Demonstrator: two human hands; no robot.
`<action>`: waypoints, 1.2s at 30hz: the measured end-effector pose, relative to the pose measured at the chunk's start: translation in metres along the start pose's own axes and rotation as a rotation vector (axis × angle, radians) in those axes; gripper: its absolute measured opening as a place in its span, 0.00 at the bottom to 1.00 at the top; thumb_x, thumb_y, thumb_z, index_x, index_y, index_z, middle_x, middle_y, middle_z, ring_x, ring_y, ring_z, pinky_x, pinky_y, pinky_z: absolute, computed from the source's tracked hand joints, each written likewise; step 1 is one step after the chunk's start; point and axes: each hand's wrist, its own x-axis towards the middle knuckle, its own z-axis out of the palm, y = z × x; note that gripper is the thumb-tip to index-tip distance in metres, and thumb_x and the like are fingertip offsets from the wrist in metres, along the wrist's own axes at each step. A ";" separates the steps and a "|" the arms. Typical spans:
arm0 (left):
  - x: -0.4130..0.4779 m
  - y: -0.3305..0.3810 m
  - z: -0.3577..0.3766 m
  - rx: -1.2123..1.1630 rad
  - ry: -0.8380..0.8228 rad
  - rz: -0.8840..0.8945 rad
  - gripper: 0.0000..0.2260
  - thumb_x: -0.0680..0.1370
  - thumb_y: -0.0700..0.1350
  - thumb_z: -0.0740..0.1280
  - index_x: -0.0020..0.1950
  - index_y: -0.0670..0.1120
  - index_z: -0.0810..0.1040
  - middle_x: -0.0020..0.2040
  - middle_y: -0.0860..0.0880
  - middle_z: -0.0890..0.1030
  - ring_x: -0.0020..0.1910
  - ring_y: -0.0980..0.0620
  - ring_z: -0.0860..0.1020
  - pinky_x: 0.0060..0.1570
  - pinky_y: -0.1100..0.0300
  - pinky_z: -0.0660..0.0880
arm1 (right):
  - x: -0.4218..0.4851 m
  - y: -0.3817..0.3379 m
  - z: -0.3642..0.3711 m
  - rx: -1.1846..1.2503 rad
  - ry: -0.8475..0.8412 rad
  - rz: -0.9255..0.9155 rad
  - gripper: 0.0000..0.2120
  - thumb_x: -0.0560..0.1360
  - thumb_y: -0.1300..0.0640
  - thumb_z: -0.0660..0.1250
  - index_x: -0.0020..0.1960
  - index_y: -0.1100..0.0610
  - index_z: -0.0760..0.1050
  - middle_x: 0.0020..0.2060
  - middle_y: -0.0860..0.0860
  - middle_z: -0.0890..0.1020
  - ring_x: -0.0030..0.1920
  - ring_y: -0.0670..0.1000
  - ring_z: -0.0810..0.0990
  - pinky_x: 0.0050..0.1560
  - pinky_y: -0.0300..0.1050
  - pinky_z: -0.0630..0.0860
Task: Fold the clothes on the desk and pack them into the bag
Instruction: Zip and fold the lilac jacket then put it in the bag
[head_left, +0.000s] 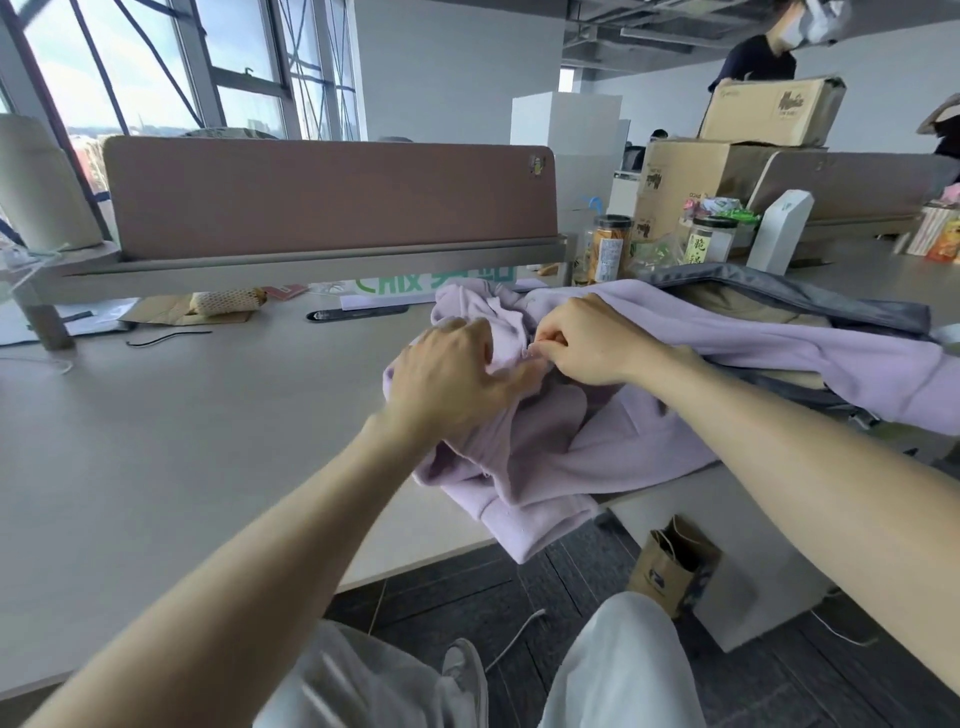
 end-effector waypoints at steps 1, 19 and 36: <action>0.010 -0.003 0.008 0.079 -0.117 0.040 0.28 0.75 0.72 0.59 0.35 0.48 0.70 0.41 0.50 0.75 0.44 0.45 0.76 0.38 0.54 0.68 | 0.000 -0.001 -0.002 -0.005 0.004 -0.008 0.18 0.76 0.55 0.67 0.29 0.61 0.74 0.26 0.48 0.76 0.29 0.48 0.68 0.33 0.47 0.64; 0.035 -0.014 0.025 -0.194 -0.865 0.072 0.26 0.74 0.62 0.67 0.24 0.46 0.69 0.24 0.51 0.73 0.24 0.56 0.71 0.35 0.60 0.72 | 0.116 0.094 0.028 -0.139 0.094 0.170 0.12 0.76 0.58 0.66 0.38 0.62 0.82 0.37 0.57 0.82 0.39 0.59 0.79 0.39 0.47 0.75; 0.139 -0.072 0.137 -0.502 -0.595 -0.001 0.23 0.79 0.45 0.65 0.24 0.50 0.71 0.25 0.56 0.72 0.29 0.60 0.70 0.42 0.59 0.69 | 0.191 0.132 0.058 -0.268 0.061 0.190 0.09 0.72 0.61 0.67 0.40 0.57 0.86 0.37 0.54 0.85 0.42 0.58 0.81 0.43 0.50 0.80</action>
